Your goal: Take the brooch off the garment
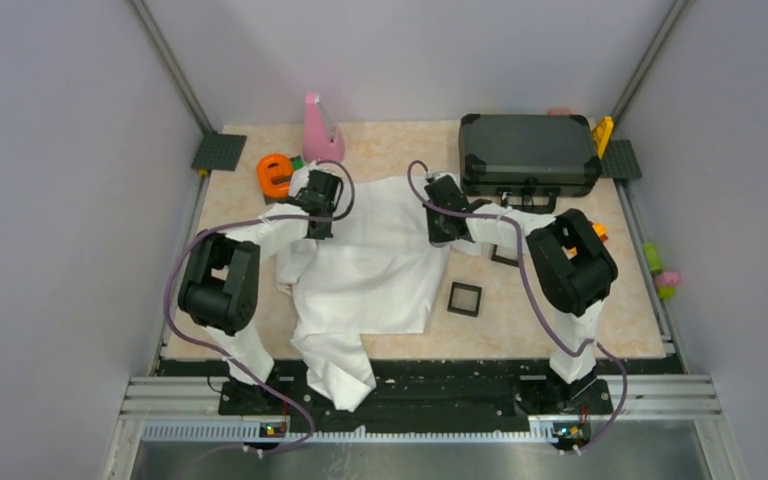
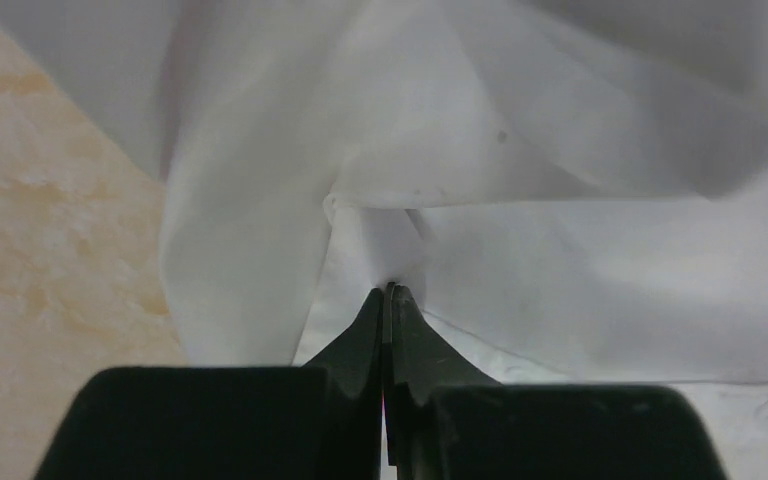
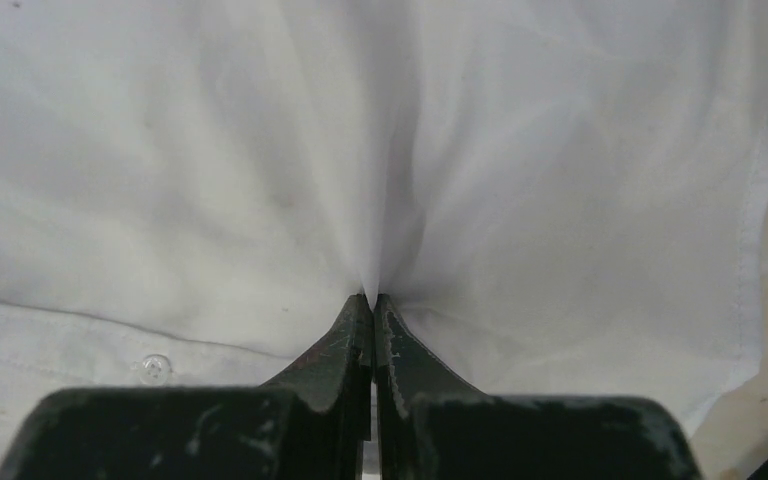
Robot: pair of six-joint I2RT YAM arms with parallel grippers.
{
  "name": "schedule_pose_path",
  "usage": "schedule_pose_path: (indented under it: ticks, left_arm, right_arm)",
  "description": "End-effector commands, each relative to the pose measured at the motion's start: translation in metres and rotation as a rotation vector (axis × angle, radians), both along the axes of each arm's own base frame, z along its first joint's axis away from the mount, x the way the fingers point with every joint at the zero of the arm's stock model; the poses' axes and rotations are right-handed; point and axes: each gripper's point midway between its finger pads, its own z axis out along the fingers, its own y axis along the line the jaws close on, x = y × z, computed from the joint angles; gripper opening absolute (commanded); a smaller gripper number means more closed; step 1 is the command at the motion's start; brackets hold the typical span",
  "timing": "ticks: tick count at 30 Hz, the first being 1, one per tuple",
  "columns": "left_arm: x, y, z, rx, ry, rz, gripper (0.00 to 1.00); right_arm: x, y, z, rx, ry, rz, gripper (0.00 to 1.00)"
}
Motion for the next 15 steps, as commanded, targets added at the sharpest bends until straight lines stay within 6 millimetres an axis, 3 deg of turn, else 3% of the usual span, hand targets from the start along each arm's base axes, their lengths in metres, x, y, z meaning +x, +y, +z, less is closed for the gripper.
schedule_pose_path:
  ticks: [1,4,6,11,13,15]
  left_arm:
    - [0.006,0.022,0.016,-0.229,-0.059,0.066,0.00]
    - [0.003,0.035,0.032,-0.393,-0.134,0.100,0.00]
    - [-0.001,0.051,0.042,-0.413,-0.190,0.149,0.00]
    - [0.005,0.075,0.084,-0.558,-0.362,0.217,0.00]
    - [0.012,0.075,0.096,-0.596,-0.390,0.204,0.00]
    - [0.013,0.060,0.101,-0.650,-0.346,0.132,0.00]
  right_arm:
    - [0.026,-0.027,0.034,0.027,-0.050,-0.065,0.00]
    - [0.050,-0.034,0.058,0.037,-0.093,-0.090,0.00]
    - [0.070,-0.035,0.077,0.047,-0.128,-0.103,0.00]
    - [0.127,-0.041,0.126,0.043,-0.223,-0.133,0.00]
    - [0.147,-0.041,0.143,0.052,-0.263,-0.135,0.00]
    - [0.162,-0.042,0.155,0.053,-0.297,-0.131,0.00]
